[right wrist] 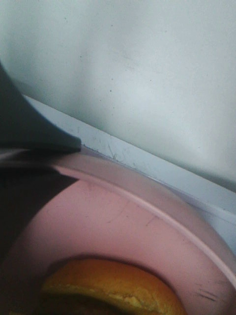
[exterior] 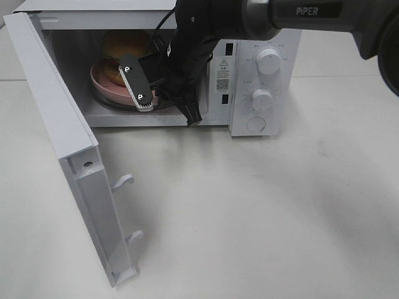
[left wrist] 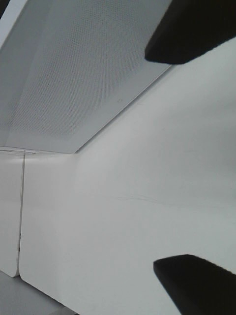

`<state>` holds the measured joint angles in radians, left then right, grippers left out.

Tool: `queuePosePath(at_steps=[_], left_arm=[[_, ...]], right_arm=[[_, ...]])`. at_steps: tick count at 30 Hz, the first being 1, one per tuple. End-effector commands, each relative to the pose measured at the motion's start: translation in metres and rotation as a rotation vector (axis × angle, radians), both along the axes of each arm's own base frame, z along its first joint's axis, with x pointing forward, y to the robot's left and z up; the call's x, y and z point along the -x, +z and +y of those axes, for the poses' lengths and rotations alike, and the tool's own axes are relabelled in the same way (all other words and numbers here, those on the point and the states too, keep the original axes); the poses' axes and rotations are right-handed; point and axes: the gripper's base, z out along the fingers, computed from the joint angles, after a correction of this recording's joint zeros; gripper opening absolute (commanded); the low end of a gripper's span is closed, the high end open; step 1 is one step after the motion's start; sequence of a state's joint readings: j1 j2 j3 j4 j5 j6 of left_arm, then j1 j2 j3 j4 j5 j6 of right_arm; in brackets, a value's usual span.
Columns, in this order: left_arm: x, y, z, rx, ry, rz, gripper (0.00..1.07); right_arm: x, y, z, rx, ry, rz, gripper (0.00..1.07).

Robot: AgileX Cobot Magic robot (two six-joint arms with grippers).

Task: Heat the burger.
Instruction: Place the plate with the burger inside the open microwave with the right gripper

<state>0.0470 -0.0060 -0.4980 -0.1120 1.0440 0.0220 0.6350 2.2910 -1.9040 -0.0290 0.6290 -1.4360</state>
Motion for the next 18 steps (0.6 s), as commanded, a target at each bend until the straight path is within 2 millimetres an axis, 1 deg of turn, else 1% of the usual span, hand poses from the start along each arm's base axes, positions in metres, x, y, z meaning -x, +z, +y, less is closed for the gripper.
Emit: queuePosePath(at_steps=[1,6,9,13,18], left_arm=[[0.003,0.0,0.0,0.003,-0.004,-0.033,1.03],[0.003,0.0,0.0,0.003,-0.004,-0.033,1.03],[0.003,0.0,0.0,0.003,-0.004,-0.033,1.03],[0.003,0.0,0.0,0.003,-0.004,-0.033,1.03],[0.003,0.0,0.0,0.003,-0.004,-0.033,1.03]], right_arm=[[-0.012,0.012,0.004,-0.044,-0.014,-0.074,0.03],[-0.017,0.005,0.006,-0.047,-0.024,-0.072,0.03],[-0.023,0.001,0.007,-0.015,-0.01,-0.101,0.03],[-0.025,-0.005,0.009,-0.007,-0.006,-0.105,0.04],[-0.027,-0.014,0.01,-0.002,-0.002,-0.102,0.08]])
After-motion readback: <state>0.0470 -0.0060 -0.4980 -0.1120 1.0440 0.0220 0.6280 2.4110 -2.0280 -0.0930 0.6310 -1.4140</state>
